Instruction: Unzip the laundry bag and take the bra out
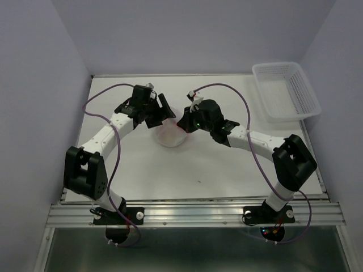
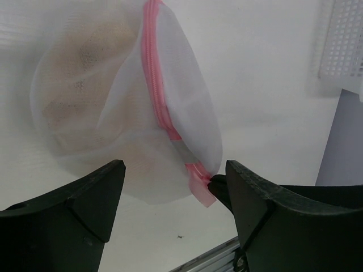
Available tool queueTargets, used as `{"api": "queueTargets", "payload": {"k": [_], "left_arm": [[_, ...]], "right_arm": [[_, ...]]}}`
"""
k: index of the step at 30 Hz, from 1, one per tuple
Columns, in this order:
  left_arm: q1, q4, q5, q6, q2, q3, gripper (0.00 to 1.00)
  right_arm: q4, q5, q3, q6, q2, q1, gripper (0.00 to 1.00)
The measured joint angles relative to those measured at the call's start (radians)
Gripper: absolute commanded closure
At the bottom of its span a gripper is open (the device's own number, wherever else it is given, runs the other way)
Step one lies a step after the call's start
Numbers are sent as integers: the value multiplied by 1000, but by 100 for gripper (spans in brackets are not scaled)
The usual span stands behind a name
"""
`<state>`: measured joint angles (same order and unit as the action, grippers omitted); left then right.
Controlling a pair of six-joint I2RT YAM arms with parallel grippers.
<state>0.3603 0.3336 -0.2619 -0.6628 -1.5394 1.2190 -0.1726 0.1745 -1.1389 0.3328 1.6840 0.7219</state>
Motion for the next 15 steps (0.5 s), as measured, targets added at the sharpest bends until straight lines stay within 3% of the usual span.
{"api": "queueTargets", "payload": {"k": [10,12,15], "left_arm": [[0,-38,-51,-21,-80,0,34],[0,-38,-58,-26,-106,0,46],[0,-40,-72,-30,-114,0,78]], "right_arm": [[-15,35,-1,-4,0,18,99],[-14,35,-2,-4,0,19,99],[-16,35,-5,-4,0,19,99]]}}
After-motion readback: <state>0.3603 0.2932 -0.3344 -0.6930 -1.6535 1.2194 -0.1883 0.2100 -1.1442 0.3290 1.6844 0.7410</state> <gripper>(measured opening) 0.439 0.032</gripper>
